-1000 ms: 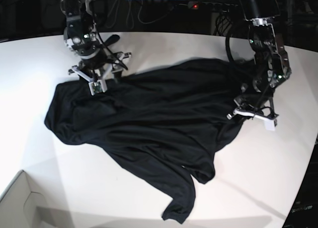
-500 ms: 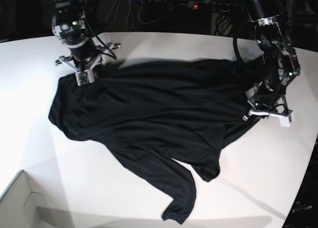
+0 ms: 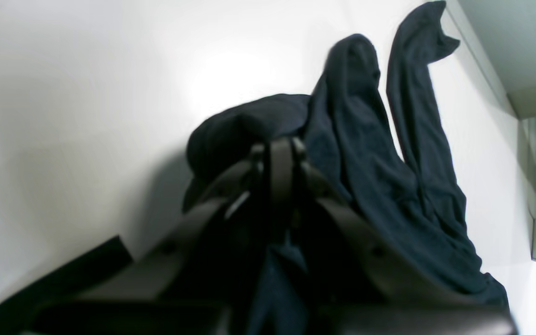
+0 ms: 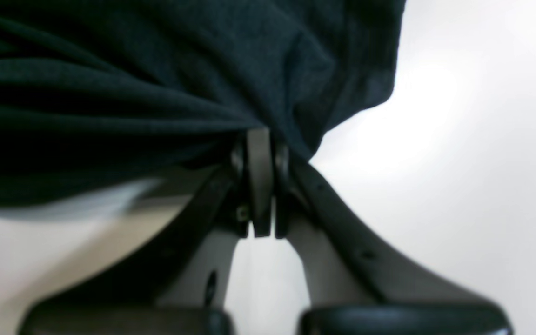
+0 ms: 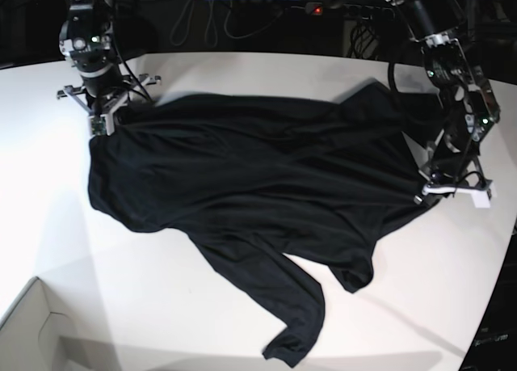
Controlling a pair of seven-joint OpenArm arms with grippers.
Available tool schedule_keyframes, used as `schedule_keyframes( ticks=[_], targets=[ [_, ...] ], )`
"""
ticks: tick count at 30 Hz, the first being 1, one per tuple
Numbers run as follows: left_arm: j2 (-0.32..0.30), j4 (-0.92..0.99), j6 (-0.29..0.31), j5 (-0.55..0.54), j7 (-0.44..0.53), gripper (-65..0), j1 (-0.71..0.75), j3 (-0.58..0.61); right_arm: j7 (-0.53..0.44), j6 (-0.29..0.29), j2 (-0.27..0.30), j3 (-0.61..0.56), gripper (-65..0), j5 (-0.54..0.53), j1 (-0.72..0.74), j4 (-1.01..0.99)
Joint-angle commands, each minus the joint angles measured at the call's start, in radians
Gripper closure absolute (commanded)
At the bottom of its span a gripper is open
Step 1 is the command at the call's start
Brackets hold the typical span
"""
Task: Layout the t-shirt on the table in an organized manner, then fold the t-shirt properly
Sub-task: 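Lay the shirt down flat and release with both grippers, then regrasp the shirt's shoulder edges with both grippers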
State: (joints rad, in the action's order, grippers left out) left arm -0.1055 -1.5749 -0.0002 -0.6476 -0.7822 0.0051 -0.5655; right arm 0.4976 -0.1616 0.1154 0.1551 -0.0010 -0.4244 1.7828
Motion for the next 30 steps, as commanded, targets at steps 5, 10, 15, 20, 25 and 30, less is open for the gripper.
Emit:
schedule_keyframes(
  ticks=[5, 10, 15, 20, 25, 30],
  targets=[
    [-0.013, -0.022, 0.006, -0.013, 0.010, 0.0, 0.006, -0.044, -0.020, -0.003, 0.002, 0.045, 0.0, 0.000, 0.006, -0.022],
    [-0.046, -0.023, 0.006, -0.015, 0.008, 0.0, 0.006, -0.081, -0.021, -0.003, 0.004, 0.087, 0.0, 0.000, 0.009, -0.042],
    [-0.063, -0.089, 0.006, -0.015, 0.008, 0.0, 0.005, -0.078, -0.021, -0.003, 0.004, 0.084, 0.0, 0.000, 0.009, -0.042],
    [-0.063, -0.158, 0.006, -0.013, 0.011, 0.0, -0.023, -0.034, -0.021, -0.003, 0.000, 0.082, 0.0, -0.001, 0.009, -0.047],
    [-0.064, -0.120, 0.006, -0.002, 0.017, -0.1, -0.041, 0.029, -0.021, -0.003, -0.001, 0.082, 0.0, -0.001, 0.009, -0.047],
    [-0.079, 0.012, 0.006, -0.002, 0.017, -0.2, -0.086, 0.029, -0.018, -0.003, -0.001, 0.082, 0.0, -0.001, 0.008, -0.047]
  ],
)
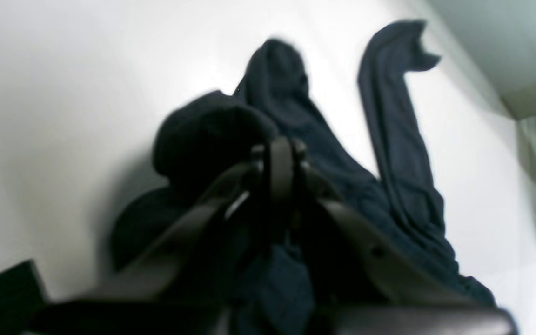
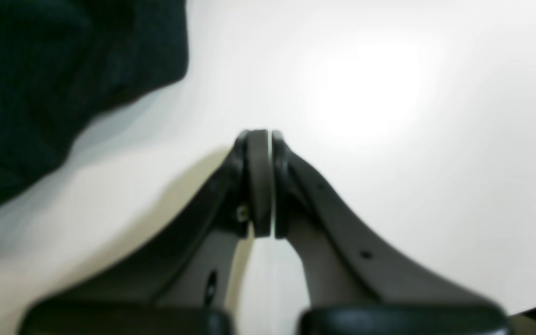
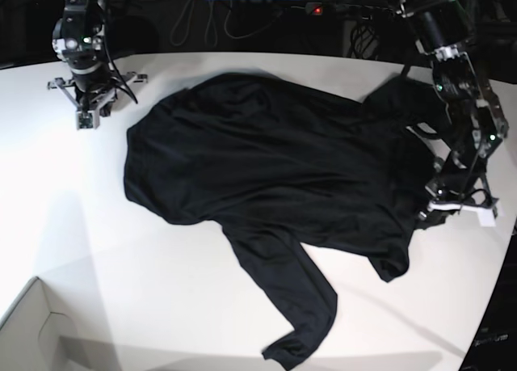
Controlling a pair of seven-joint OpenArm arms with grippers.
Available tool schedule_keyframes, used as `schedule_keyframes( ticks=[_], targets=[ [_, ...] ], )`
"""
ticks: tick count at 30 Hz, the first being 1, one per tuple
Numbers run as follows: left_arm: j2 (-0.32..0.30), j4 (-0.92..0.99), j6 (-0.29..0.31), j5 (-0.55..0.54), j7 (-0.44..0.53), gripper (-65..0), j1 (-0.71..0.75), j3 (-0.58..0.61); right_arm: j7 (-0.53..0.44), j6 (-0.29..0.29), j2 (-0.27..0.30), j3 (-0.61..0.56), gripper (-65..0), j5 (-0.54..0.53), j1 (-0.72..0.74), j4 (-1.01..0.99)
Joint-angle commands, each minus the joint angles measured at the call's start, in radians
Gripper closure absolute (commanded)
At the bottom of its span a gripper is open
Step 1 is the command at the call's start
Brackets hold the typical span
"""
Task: Layout the t-shirt on the table in an organized manner, then fold the t-shirt properly
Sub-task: 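Regrasp the shirt's shoulder edges with both grippers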
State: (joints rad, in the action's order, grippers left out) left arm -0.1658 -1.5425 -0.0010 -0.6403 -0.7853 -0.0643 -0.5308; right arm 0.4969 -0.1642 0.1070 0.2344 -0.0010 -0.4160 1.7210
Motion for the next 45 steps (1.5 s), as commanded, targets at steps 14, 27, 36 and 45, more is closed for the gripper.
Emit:
schedule_keyframes(
  ticks=[14, 27, 36, 45],
  targets=[
    [-0.064, -0.054, 0.006, -0.009, 0.014, -20.7, -0.056, 0.228, -0.016, -0.001, -0.010, 0.001, 0.0, -0.001, -0.001, 0.018],
    [-0.073, -0.082, 0.005, -0.009, 0.023, -32.7, 0.145, -0.048, -0.019, -0.001, -0.034, 0.001, 0.0, -0.003, -0.001, 0.021],
    [-0.071, 0.188, 0.006, -0.009, 0.022, -32.7, 0.059, -0.091, -0.019, -0.001, -0.034, -0.048, 0.0, -0.003, 0.001, 0.021],
    [-0.070, 0.265, 0.006, 0.084, 0.022, -32.5, -0.006, -0.016, -0.016, -0.001, -0.033, -0.048, 0.0, -0.003, 0.021, 0.015]
  ],
)
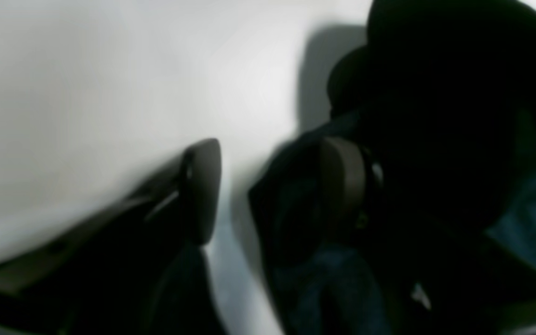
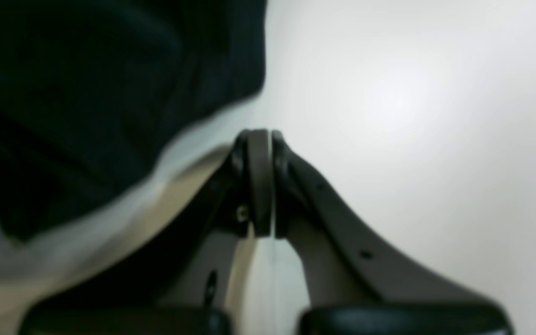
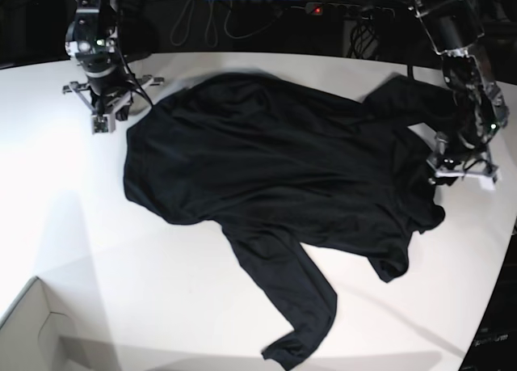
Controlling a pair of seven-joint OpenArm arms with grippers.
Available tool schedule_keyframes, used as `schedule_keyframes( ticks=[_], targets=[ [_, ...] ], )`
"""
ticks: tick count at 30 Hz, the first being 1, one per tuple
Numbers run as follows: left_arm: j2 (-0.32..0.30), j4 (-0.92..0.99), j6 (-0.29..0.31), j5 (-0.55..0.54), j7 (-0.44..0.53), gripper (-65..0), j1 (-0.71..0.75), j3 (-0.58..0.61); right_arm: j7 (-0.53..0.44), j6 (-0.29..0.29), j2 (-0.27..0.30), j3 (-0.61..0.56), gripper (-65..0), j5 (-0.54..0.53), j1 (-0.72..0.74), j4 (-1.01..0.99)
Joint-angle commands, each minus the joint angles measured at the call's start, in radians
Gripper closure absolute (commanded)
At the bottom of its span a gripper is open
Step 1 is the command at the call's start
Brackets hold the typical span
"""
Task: Layout the t-shirt on the table in an organized manner, then fold the t-shirt properly
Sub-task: 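Regrasp the shirt's shoulder edges with both grippers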
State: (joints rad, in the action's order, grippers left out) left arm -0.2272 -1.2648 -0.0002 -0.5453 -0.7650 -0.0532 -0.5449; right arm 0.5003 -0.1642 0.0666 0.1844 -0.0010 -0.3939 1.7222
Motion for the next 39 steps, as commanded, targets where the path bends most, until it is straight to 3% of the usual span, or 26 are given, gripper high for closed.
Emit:
schedule_keyframes(
  ticks=[1, 3, 8, 9, 12, 17, 21, 33, 37, 39],
  targets=[
    [-0.008, -0.013, 0.006, 0.014, 0.002, -32.5, -0.017, 0.018, -0.019, -0.001, 0.008, 0.002, 0.0, -0.003, -0.001, 0.014],
    [-0.008, -0.019, 0.006, 0.038, 0.002, -29.9, -0.012, 0.039, -0.019, -0.001, 0.006, 0.002, 0.0, -0.003, -0.001, 0.015],
    [-0.010, -0.025, 0.006, 0.041, 0.003, -2.4, -0.007, 0.041, -0.018, -0.001, 0.006, 0.002, 0.0, -0.003, 0.022, 0.015],
    [-0.011, -0.025, 0.006, 0.041, 0.002, 0.0, -0.006, 0.041, -0.018, -0.001, 0.006, 0.002, 0.0, -0.003, 0.022, 0.015],
    [-0.025, -0.075, 0.006, 0.040, 0.002, 0.0, 0.020, 0.006, -0.021, -0.001, 0.006, 0.002, 0.0, -0.003, 0.031, 0.022],
    [0.005, -0.275, 0.006, 0.040, -0.009, 0.0, 0.071, -0.082, -0.018, -0.001, 0.003, 0.002, 0.0, -0.004, 0.057, 0.020],
    [0.007, -0.396, 0.006, 0.040, -0.004, 0.0, 0.109, -0.132, -0.018, -0.001, -0.024, 0.000, 0.0, -0.004, 0.060, 0.022],
    [0.041, -0.381, 0.006, 0.050, 0.002, 0.0, 0.145, -0.258, -0.018, -0.001, -0.035, -0.081, 0.0, -0.004, 0.071, 0.020],
    [0.036, -0.321, 0.006, 0.049, 0.002, -0.4, 0.140, -0.257, -0.018, -0.001, -0.031, -0.098, -8.5, -0.004, 0.062, 0.034],
    [0.032, -0.298, 0.006, 0.044, -0.009, -4.5, 0.140, -0.257, -0.019, -0.001, -0.032, -0.098, -13.9, -0.004, 0.036, 0.068]
  ],
)
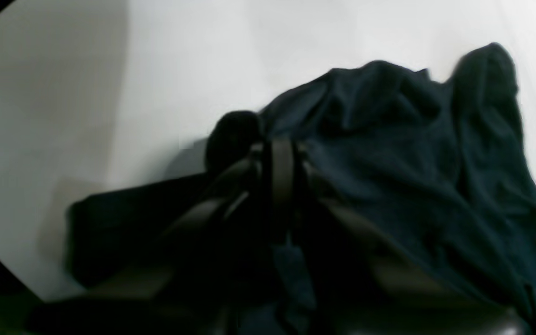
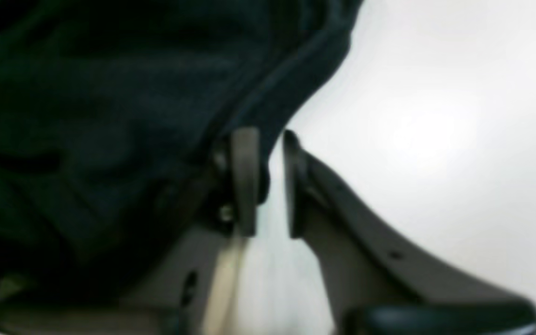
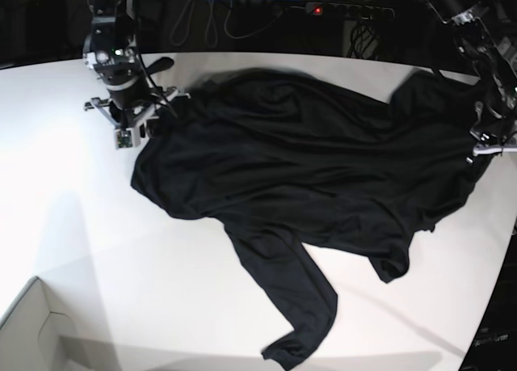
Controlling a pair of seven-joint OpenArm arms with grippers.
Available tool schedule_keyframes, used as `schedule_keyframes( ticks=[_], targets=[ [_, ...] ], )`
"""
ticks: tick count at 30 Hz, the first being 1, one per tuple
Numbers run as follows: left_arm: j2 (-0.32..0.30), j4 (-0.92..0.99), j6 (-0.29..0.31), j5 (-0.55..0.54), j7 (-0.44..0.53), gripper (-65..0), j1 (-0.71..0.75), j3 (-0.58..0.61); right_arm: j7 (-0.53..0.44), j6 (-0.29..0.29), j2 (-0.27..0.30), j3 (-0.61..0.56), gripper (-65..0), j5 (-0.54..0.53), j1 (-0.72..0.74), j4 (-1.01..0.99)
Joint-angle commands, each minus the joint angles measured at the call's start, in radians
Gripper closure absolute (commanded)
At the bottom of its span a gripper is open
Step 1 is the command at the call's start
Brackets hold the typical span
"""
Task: Layout the t-shirt on the table in an organized manner, then fold the t-shirt properly
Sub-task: 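Regrasp the shirt's shoulder edges with both grippers, then pull the shirt edges toward the robot with both grippers to smooth it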
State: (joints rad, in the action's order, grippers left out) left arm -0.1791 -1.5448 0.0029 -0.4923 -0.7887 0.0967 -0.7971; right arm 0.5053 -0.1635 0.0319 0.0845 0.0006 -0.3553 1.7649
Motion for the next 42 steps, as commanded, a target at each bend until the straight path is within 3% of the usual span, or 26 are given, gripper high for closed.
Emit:
schedule_keyframes(
  ticks=[1, 4, 7, 14, 21, 30, 33, 38, 42],
  targets=[
    [-0.017, -0.018, 0.003, -0.010, 0.015, -7.6, -0.010, -0.005, -0.026, -0.001, 0.001, 0.002, -16.2, -0.006, -0.015, 0.046],
    [-0.013, -0.023, 0.003, -0.012, 0.015, -19.5, -0.002, -0.005, -0.023, -0.001, -0.003, 0.004, -21.9, -0.006, -0.044, 0.129],
    [-0.013, -0.030, 0.003, -0.013, 0.015, -26.0, -0.001, -0.011, -0.023, -0.001, -0.003, 0.002, -26.5, -0.006, -0.084, 0.195],
    [-0.007, -0.135, 0.003, -0.013, 0.015, -26.6, 0.065, -0.014, -0.023, -0.001, 0.006, -0.128, -34.2, -0.004, -0.169, 0.221],
    [0.000, -0.064, 0.003, -0.013, 0.025, -26.6, 0.104, -0.012, -0.023, -0.001, 0.004, -0.253, -34.4, -0.004, -0.158, 0.194],
    [0.000, 0.050, 0.003, -0.003, 0.025, -26.6, 0.100, -0.003, -0.027, -0.001, 0.004, -0.320, -33.8, -0.003, -0.118, 0.086],
    [0.000, 0.103, 0.003, -0.003, 0.025, -26.5, 0.097, -0.002, -0.024, -0.001, 0.004, -0.314, -28.1, -0.003, -0.097, 0.063],
    [-0.010, 0.131, 0.003, -0.003, 0.025, -26.4, 0.091, 0.048, -0.023, 0.002, 0.044, -0.308, 0.0, -0.001, -0.098, 0.043],
    [-0.010, 0.129, 0.003, -0.003, 0.025, -26.3, 0.093, 0.060, -0.027, 0.005, 0.064, -0.260, 0.0, -0.001, -0.129, 0.043]
  ],
)
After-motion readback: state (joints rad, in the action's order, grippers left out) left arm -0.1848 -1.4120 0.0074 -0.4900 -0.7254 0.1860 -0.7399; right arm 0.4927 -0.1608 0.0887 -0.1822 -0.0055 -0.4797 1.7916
